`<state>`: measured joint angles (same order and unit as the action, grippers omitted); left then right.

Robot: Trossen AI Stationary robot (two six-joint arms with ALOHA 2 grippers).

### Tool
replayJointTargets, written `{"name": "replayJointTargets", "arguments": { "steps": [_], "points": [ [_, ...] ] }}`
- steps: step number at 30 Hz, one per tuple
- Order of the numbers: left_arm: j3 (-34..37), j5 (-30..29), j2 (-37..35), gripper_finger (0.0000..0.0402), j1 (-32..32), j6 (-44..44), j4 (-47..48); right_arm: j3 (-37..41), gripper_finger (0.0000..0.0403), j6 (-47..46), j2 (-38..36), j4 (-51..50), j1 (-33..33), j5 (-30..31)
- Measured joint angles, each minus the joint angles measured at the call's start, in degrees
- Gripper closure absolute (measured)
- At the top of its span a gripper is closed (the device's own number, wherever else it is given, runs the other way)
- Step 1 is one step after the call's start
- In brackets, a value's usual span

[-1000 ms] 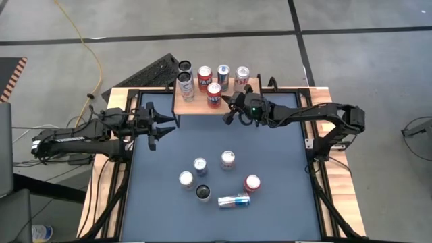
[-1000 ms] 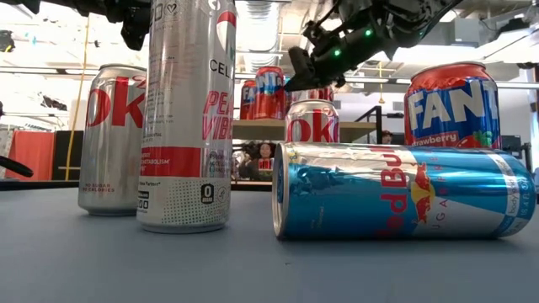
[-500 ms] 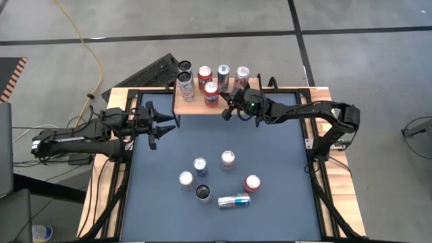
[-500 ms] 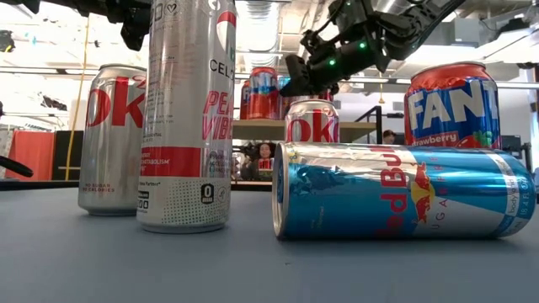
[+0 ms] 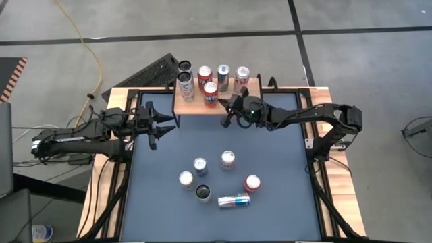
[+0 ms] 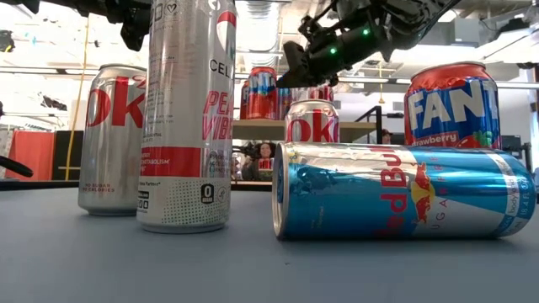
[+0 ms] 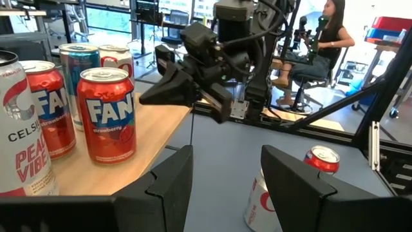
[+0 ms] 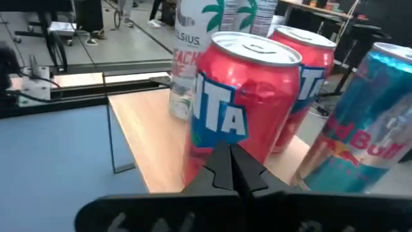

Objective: Place canned beverage on shelf
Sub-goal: Adjust the orange soda can

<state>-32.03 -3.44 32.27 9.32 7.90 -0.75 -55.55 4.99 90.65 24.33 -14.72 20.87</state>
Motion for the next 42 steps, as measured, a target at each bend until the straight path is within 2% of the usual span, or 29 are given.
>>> {"name": "replayJointTargets", "arguments": {
  "steps": [21,25,35,42],
  "points": [
    [0.0,0.0,0.0,0.0228,0.0,-0.1,0.0,0.0,0.0403,-1.7,0.1,1.7,-4.0,-3.1],
    [0.0,0.0,0.0,0.0228,0.0,0.0,0.0,0.0,0.0403,-1.7,0.1,1.8,-4.8,-5.5],
    [0.0,0.0,0.0,0.0228,0.0,0.1,0.0,0.0,0.0403,-2.0,0.7,0.9,-1.4,-4.4],
    [0.0,0.0,0.0,0.0228,0.0,-0.5,0.0,0.0,0.0403,-2.0,3.6,4.3,-3.1,-4.3]
  ]
}}
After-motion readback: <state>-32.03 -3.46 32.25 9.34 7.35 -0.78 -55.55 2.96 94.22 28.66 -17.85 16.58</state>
